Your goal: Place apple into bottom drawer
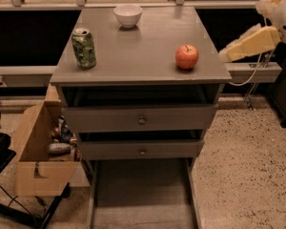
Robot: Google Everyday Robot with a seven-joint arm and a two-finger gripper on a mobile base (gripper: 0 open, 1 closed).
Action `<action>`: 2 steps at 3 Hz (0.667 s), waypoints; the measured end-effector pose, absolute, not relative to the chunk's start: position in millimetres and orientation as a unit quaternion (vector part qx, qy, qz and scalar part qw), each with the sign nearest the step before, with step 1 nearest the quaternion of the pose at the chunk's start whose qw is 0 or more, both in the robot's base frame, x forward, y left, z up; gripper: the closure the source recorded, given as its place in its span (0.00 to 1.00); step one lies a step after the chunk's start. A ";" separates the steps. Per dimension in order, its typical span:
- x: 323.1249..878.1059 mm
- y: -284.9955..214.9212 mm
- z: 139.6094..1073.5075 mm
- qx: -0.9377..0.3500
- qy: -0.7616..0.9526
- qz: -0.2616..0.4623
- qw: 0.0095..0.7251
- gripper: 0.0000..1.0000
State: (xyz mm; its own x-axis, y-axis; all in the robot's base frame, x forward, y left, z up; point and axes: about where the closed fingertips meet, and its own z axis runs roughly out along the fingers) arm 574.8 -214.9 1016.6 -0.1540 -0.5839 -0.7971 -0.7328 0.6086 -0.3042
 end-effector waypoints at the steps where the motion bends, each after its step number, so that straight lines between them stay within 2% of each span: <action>1: 602.9 -208.7 1020.6 -0.397 0.740 0.088 0.536 0.00; 2: 608.5 -208.9 1026.6 -0.389 0.736 0.083 0.548 0.00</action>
Offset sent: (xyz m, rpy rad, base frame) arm 0.0267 0.0059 0.0038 0.0982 -0.0766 -0.0404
